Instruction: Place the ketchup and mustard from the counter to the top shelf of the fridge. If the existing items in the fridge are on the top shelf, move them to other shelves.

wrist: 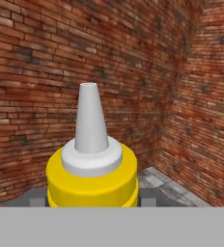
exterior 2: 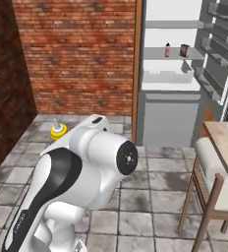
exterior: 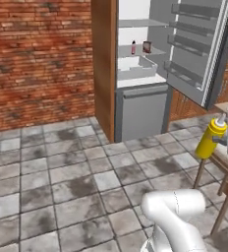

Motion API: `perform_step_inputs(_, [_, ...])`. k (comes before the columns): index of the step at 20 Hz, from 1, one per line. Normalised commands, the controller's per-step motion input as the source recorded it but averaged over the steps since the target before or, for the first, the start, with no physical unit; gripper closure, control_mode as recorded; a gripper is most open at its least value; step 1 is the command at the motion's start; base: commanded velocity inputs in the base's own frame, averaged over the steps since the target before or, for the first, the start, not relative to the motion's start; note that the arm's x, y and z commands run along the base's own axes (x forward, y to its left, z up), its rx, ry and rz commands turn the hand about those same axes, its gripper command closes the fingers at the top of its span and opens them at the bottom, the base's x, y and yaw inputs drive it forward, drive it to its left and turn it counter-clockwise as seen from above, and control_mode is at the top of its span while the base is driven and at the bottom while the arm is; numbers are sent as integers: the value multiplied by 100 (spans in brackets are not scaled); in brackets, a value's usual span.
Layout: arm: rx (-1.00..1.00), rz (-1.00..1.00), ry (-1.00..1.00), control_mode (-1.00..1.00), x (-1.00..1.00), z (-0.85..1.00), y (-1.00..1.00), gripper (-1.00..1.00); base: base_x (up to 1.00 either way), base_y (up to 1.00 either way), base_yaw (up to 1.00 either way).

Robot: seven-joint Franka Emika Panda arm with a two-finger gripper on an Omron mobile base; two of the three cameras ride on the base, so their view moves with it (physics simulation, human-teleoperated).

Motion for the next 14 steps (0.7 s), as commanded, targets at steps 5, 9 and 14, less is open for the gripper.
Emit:
perform_step_inputs(5, [0, 0, 0, 100, 0, 0, 0, 100, 100, -23, -28])
perform_step_inputs(9, [0, 0, 0, 100, 0, 0, 0, 100, 100, -6, -13])
perform_step_inputs(14, [0, 0, 0, 100, 0, 0, 0, 100, 100, -3, -3])
